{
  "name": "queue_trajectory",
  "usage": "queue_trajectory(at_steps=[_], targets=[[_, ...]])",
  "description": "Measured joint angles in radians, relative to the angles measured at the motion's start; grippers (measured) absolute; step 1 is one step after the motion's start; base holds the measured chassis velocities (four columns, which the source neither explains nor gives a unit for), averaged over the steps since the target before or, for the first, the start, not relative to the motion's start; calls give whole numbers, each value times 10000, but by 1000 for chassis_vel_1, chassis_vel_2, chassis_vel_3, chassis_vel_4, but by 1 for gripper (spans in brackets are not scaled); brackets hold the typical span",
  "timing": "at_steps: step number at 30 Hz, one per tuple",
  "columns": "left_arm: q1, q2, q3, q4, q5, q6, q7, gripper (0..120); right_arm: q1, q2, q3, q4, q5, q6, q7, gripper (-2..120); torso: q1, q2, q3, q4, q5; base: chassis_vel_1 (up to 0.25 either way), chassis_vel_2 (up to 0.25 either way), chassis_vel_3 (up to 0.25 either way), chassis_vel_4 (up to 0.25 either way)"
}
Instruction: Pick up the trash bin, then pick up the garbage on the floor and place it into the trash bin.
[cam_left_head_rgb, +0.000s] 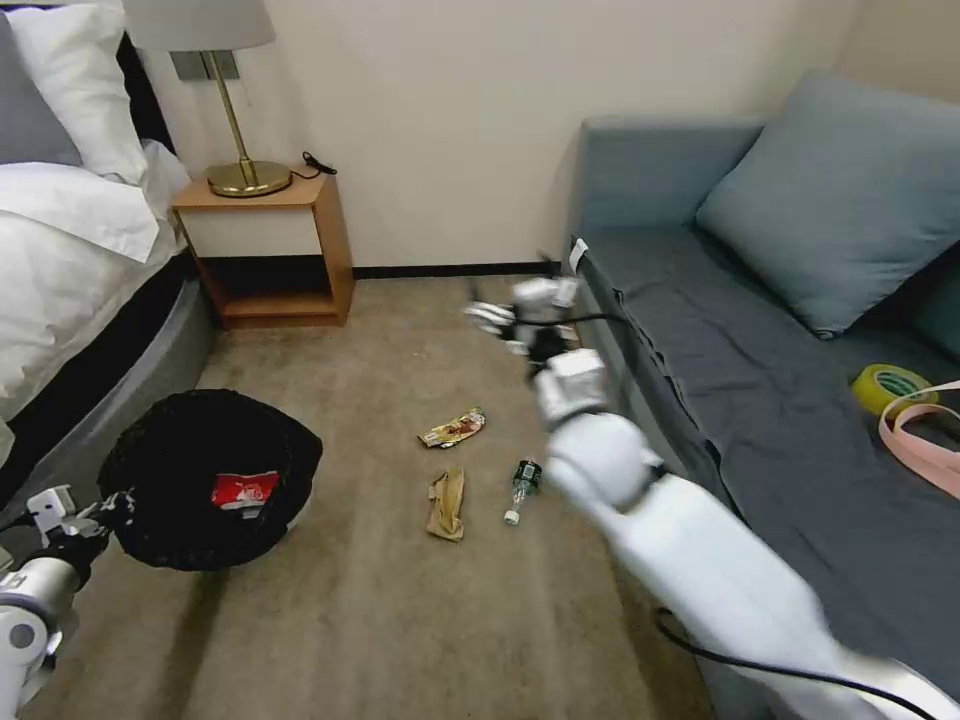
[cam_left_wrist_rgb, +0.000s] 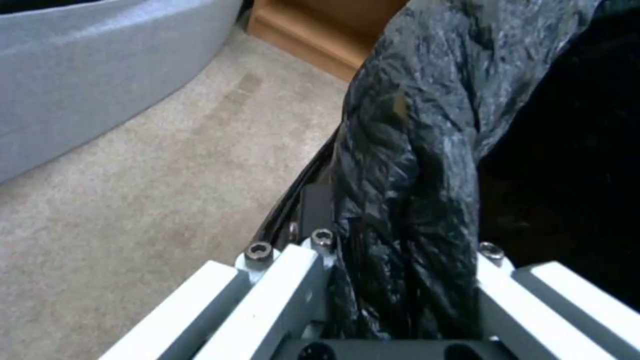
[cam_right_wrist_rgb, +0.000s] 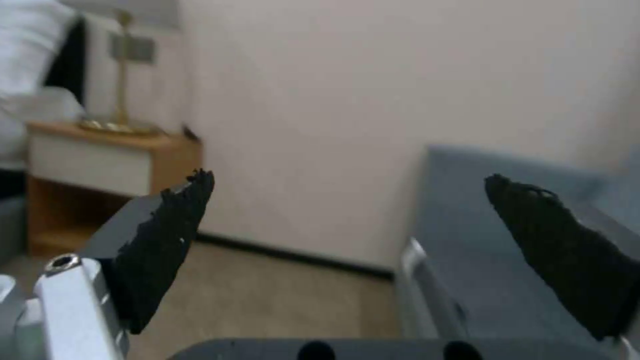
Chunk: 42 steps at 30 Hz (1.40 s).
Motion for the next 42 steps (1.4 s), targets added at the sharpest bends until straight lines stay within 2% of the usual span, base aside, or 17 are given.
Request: queue_trajectory(at_steps=[5, 12, 17, 27, 42], targets=[[31, -79, -44, -252, 30, 57, -71, 2, -1778, -163, 1181, 1259, -275, -362, 45, 100, -1, 0, -1, 8, -4, 0, 0, 0, 0], [78, -124, -186, -593, 95, 158, -121, 2, -4546, 812, 2440, 2494, -1327, -593, -501, 100, -1, 2, -1, 8, -4, 0, 0, 0, 0], [16, -165, -192, -584, 137, 162, -138, 2, -5675, 1412, 2998, 2792, -1998, -416, -1078, 100, -1, 2, -1, 8, -6, 0, 0, 0, 0], [-181, -250, -117, -509, 168, 191, -208, 2, -6682, 2072, 3358, 2930, -2722, 245, -1903, 100, -2, 2, -1, 8, -6, 0, 0, 0, 0], [-135, -122, -300, -331, 15, 177, -198, 2, -6783, 2130, 3311, 2952, -2832, 373, -2169, 100, -2, 1, 0, 9, -6, 0, 0, 0, 0]])
